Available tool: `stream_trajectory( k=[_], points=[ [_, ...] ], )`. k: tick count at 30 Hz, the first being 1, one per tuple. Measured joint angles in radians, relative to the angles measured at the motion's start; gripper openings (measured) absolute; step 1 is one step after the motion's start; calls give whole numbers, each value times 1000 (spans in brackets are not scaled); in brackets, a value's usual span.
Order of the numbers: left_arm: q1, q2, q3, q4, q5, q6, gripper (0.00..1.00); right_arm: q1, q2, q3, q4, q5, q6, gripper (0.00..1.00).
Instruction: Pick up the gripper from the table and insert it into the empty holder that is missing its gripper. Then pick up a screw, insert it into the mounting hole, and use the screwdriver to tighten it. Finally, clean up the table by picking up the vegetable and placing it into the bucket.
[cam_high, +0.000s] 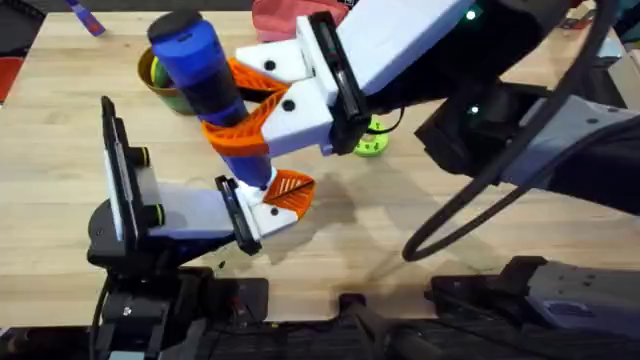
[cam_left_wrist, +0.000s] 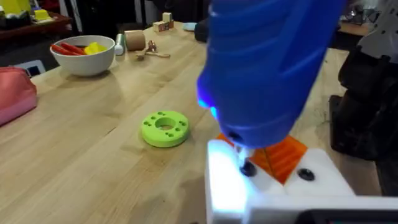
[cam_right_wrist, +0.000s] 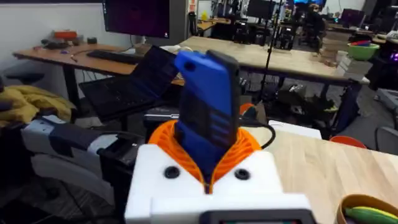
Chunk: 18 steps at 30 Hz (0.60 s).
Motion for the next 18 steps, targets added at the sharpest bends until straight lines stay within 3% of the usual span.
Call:
stream_trajectory(
  k=[18],
  points=[
    [0,0,0,0,3,0,8,0,1,0,-4,0,-2,22]
  ],
)
